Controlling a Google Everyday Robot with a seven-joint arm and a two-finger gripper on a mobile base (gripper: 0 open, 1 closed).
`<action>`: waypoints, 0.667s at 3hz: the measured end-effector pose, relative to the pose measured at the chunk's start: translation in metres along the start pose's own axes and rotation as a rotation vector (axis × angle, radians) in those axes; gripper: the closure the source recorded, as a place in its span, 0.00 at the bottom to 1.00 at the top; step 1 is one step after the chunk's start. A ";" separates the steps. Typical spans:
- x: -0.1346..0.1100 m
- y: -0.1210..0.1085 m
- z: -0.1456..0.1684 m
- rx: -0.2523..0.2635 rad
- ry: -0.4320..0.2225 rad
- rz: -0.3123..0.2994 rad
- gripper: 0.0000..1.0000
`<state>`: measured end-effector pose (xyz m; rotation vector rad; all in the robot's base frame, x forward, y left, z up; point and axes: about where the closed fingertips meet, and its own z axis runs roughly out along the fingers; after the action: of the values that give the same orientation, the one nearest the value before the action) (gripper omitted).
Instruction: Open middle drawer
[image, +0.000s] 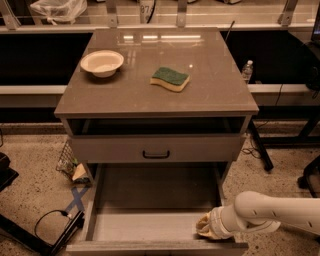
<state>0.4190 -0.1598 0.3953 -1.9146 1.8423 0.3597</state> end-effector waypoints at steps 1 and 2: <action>-0.011 0.019 0.003 -0.055 0.033 -0.002 1.00; -0.034 0.055 0.005 -0.128 0.064 0.004 1.00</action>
Offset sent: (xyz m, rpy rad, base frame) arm -0.1478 0.0620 0.0078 -0.1281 0.2632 0.1001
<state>0.3631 -0.1276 0.3999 -2.0297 1.9062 0.4318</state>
